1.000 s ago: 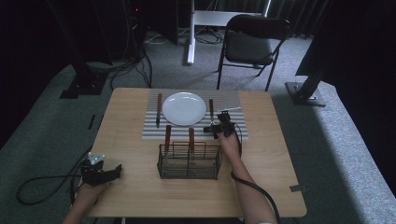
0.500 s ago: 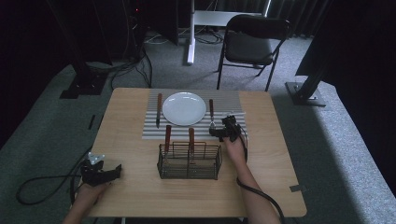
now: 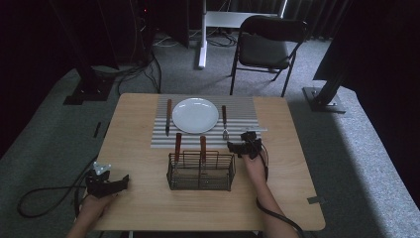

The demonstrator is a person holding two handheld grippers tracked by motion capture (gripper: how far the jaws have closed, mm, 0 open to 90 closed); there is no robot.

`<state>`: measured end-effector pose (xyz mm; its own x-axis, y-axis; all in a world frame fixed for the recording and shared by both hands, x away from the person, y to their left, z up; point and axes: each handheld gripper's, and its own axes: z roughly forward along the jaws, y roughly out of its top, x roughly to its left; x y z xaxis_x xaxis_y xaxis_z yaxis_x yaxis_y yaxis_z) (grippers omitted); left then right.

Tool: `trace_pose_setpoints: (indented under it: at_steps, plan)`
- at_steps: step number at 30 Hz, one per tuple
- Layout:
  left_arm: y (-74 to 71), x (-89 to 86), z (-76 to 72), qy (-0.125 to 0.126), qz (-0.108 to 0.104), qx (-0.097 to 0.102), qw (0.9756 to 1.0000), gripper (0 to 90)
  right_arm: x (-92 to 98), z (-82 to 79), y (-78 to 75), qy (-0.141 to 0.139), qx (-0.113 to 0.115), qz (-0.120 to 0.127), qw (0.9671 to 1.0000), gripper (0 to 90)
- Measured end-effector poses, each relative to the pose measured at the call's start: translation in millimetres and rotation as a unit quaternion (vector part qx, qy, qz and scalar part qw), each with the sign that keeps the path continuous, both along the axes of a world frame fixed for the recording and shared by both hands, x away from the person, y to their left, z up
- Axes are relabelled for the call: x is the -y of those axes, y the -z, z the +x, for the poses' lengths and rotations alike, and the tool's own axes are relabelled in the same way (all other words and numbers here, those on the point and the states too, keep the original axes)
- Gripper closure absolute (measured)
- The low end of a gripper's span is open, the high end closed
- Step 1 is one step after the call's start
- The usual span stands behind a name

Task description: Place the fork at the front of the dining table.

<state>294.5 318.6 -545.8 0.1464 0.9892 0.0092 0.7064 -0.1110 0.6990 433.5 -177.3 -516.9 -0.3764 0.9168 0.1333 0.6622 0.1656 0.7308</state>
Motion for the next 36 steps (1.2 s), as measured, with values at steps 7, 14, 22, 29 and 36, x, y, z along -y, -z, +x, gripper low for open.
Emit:
trace_pose_setpoints:
  at_steps: [7,14,22,29,36]
  plan:
    - [0.0,0.0,0.0,0.0,0.0,0.0,1.0,7.5,19.1,-19.8,-0.7,0.023,0.014,0.014,0.9995,14.4]
    - [0.0,0.0,0.0,0.0,0.0,0.0,1.0,7.4,36.6,-36.9,3.0,0.037,0.018,0.012,0.9991,14.4]
    - [0.0,0.0,0.0,0.0,0.0,0.0,1.0,7.4,51.5,-54.4,10.3,0.054,0.021,0.006,0.9983,14.4]
    - [0.0,0.0,0.0,0.0,0.0,0.0,1.0,7.5,66.3,-68.9,12.4,0.069,0.025,-0.007,0.9973,14.4]
    - [0.0,0.0,0.0,0.0,0.0,0.0,1.0,7.4,78.6,-85.7,8.8,0.082,0.043,-0.018,0.9955,14.4]
